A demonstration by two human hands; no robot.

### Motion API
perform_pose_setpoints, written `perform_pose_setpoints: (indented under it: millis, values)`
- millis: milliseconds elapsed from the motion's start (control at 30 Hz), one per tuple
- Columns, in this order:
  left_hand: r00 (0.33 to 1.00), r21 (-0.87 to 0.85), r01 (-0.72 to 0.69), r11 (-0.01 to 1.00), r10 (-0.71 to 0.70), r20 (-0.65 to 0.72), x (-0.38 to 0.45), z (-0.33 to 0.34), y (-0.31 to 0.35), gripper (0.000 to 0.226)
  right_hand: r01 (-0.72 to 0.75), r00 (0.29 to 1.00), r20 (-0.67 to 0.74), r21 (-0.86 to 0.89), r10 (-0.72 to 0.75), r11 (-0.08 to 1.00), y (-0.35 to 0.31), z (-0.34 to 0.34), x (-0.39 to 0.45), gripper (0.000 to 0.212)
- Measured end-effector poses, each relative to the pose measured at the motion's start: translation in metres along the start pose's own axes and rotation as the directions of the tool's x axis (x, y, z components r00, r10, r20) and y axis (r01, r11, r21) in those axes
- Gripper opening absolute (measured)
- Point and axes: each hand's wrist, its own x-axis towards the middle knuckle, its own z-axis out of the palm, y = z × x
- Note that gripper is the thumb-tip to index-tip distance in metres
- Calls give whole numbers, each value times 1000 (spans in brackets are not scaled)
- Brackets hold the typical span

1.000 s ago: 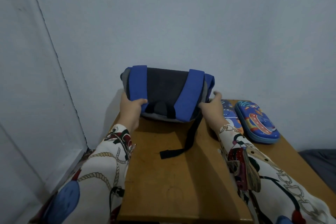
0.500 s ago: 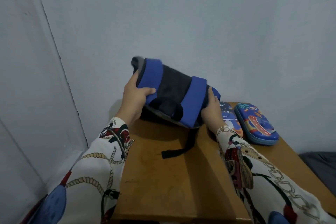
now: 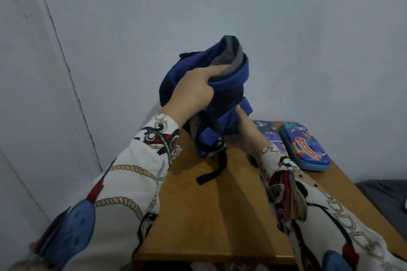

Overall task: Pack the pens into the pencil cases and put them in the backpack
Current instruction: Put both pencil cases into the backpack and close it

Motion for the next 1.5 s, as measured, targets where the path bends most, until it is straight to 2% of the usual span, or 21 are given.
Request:
perform_pose_setpoints:
  millis: [100, 200, 267, 367, 433, 533, 600, 667, 733, 800, 833, 900, 933, 1000, 1067, 1133, 1200, 1300, 1367, 1433, 1500]
  values:
    - [994, 278, -106, 955, 91, 63, -2, 4, 17, 66, -72, 992, 111, 169, 53, 983, 1, 18, -6, 63]
    - [962, 564, -269, 781, 192, 193, -9, 12, 31, 63, -106, 975, 209, 177, 68, 978, 5, 26, -9, 43]
    - [951, 659, -304, 687, 183, 249, -15, 20, 27, 60, -144, 965, 240, 149, 105, 978, 13, 21, -10, 35]
    - [931, 671, -349, 654, 164, 325, -30, 35, 11, 49, -177, 979, 121, 108, 164, 978, 32, 2, -6, 35]
    - [922, 650, -361, 669, 152, 356, -41, 47, 0, 45, -153, 986, -28, 226, 164, 962, 42, -10, -5, 36]
    - [910, 652, -372, 660, 120, 397, -55, 65, -15, 43, -77, 944, -252, 458, 213, 885, 53, -27, -3, 40]
    - [898, 676, -384, 628, 85, 431, -61, 74, -20, 40, -15, 923, -329, 486, 199, 874, 56, -37, 0, 41]
    - [882, 694, -391, 604, 31, 469, -64, 84, -22, 39, -14, 932, -322, 429, 167, 903, 53, -40, -3, 37]
    - [865, 674, -379, 634, -16, 502, -68, 92, -19, 41, -36, 950, -292, 243, 109, 969, 52, -44, 1, 34]
    - [823, 591, -345, 729, -67, 564, -73, 97, -17, 47, -54, 958, -279, 46, 65, 997, 50, -48, 3, 55]
    - [778, 519, -308, 797, -103, 619, -74, 98, -18, 51, -67, 961, -269, -21, 59, 998, 49, -50, 4, 61]
    - [688, 359, -125, 925, -179, 703, -77, 98, -24, 64, -60, 964, -266, -150, 18, 987, 48, -55, 3, 57]
    - [696, 275, -30, 961, -177, 696, -80, 96, -30, 66, -52, 962, -272, -228, -13, 972, 48, -57, 1, 50]
    - [808, 201, 29, 979, -141, 572, -83, 90, -48, 59, -34, 956, -279, -431, -97, 902, 49, -60, -6, 39]
    - [871, 364, -22, 931, -161, 465, -87, 84, -70, 53, -49, 941, -288, -639, -179, 768, 50, -58, -14, 40]
    - [856, 492, -15, 870, -243, 456, -95, 85, -88, 53, -59, 944, -263, -728, -198, 683, 53, -52, -19, 45]
    - [808, 509, 29, 860, -320, 495, -102, 95, -94, 54, -50, 964, -208, -750, -163, 660, 58, -44, -19, 45]
    - [745, 494, 86, 865, -385, 544, -114, 116, -96, 52, 4, 976, -118, -830, -183, 557, 66, -34, -20, 46]
    - [771, 397, 156, 904, -363, 523, -119, 121, -96, 49, 15, 977, -113, -809, -182, 587, 67, -36, -21, 50]
    - [831, 142, 287, 947, -320, 455, -117, 117, -97, 44, 17, 974, -125, -794, -190, 608, 67, -42, -21, 48]
    - [944, -22, 249, 968, -237, 231, -116, 105, -102, 37, 27, 962, -132, -825, -239, 565, 67, -46, -20, 39]
